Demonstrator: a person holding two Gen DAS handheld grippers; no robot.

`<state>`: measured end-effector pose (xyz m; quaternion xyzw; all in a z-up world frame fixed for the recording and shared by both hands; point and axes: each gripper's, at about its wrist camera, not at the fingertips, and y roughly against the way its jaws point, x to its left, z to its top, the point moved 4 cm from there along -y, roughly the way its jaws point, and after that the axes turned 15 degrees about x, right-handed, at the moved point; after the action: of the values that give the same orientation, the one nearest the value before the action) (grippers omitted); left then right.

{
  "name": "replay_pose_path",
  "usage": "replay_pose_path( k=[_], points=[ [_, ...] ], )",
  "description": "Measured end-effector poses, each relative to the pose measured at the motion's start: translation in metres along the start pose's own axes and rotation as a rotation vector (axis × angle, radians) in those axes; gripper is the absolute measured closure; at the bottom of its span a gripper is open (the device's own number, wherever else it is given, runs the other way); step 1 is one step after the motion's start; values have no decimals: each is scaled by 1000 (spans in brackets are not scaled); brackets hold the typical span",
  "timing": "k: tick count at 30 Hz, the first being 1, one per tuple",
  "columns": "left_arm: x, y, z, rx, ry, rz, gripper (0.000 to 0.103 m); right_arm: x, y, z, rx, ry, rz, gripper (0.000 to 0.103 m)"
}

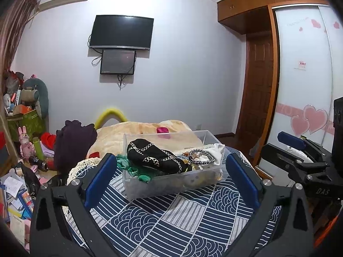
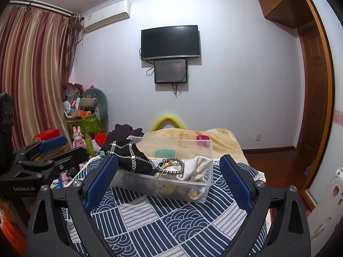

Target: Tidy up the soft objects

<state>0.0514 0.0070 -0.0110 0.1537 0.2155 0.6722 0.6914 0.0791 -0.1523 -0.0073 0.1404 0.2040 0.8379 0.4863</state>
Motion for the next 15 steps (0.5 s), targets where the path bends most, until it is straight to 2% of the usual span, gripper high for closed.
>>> replay_pose_path(
  k=[8, 15],
  points=[
    [1, 0, 0, 1, 2, -2, 0, 1, 1, 1, -2, 2, -8, 1],
    [0, -1, -2, 10, 4, -5, 0, 3, -1, 1, 6, 7, -6, 1]
  ],
)
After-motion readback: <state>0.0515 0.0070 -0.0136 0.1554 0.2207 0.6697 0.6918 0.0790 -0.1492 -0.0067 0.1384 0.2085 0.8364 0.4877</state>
